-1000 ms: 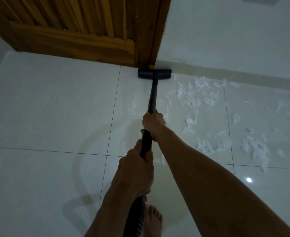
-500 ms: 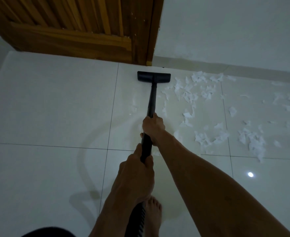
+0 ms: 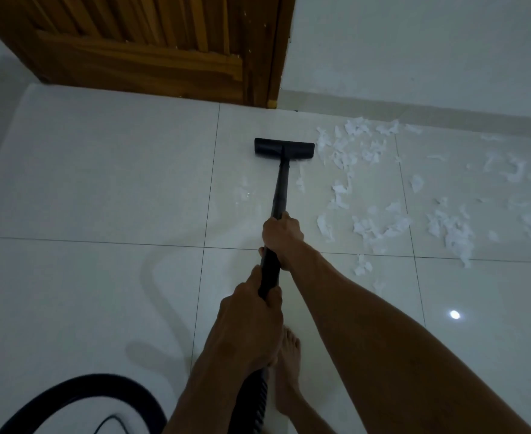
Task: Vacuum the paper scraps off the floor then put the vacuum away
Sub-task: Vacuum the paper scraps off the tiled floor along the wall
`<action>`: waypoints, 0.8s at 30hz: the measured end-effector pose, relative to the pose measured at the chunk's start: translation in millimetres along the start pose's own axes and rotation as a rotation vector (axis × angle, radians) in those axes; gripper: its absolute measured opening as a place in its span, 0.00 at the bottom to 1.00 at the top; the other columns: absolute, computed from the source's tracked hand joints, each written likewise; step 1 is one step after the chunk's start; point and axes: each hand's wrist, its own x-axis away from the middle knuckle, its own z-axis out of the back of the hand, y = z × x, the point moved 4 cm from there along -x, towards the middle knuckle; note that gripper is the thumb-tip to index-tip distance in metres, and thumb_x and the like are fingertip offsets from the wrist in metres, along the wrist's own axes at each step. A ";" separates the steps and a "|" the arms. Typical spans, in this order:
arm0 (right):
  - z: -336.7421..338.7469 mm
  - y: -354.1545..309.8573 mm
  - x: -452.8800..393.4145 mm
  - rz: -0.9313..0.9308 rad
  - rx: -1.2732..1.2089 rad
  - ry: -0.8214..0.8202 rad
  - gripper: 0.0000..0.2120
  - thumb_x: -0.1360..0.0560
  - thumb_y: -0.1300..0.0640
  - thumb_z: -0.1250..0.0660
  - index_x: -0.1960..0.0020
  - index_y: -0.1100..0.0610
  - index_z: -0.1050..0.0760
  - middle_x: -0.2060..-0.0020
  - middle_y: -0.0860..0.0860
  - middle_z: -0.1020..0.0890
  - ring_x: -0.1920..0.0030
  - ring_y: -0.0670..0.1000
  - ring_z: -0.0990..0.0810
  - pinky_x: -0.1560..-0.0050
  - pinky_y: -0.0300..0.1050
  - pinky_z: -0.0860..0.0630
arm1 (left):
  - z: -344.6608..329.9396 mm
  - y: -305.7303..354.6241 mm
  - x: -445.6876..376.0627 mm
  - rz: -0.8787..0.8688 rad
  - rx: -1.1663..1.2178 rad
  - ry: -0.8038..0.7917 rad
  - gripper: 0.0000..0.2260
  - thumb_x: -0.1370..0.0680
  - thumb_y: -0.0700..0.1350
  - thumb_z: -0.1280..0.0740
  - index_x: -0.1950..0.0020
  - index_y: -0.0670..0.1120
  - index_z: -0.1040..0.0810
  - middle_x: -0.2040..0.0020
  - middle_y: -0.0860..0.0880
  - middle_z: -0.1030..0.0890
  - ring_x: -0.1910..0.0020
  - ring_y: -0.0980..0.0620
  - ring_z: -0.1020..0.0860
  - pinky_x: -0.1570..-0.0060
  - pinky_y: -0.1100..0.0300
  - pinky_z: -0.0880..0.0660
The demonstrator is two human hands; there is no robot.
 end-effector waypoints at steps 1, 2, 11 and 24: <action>-1.4 5.4 5.1 -0.004 -0.004 0.006 0.20 0.20 0.58 0.43 0.29 0.58 0.34 0.44 0.59 0.22 0.58 0.55 0.18 0.56 0.50 0.16 | -0.8 -4.7 6.2 -0.007 0.008 -0.007 0.16 0.17 0.55 0.44 0.32 0.49 0.32 0.59 0.46 0.20 0.66 0.49 0.22 0.56 0.48 0.16; -2.1 10.0 11.9 -0.028 -0.020 0.011 0.19 0.20 0.58 0.42 0.29 0.57 0.33 0.48 0.58 0.21 0.63 0.53 0.19 0.64 0.46 0.17 | -1.4 -9.6 12.2 -0.014 0.019 -0.011 0.16 0.17 0.55 0.44 0.33 0.49 0.31 0.60 0.47 0.21 0.67 0.50 0.22 0.57 0.48 0.16; -9.4 52.2 51.4 -0.031 0.062 0.012 0.17 0.19 0.59 0.42 0.31 0.60 0.32 0.50 0.57 0.21 0.67 0.52 0.18 0.61 0.48 0.16 | -12.7 -44.4 57.8 -0.033 0.030 -0.032 0.14 0.16 0.53 0.44 0.32 0.52 0.33 0.63 0.47 0.21 0.72 0.52 0.23 0.64 0.52 0.17; 0.8 115.3 104.1 0.013 0.122 -0.003 0.19 0.18 0.59 0.42 0.28 0.59 0.34 0.50 0.56 0.25 0.70 0.48 0.27 0.89 0.28 0.41 | -56.3 -79.5 120.0 -0.043 0.072 0.003 0.12 0.16 0.52 0.44 0.35 0.51 0.30 0.66 0.48 0.22 0.77 0.55 0.24 0.77 0.62 0.26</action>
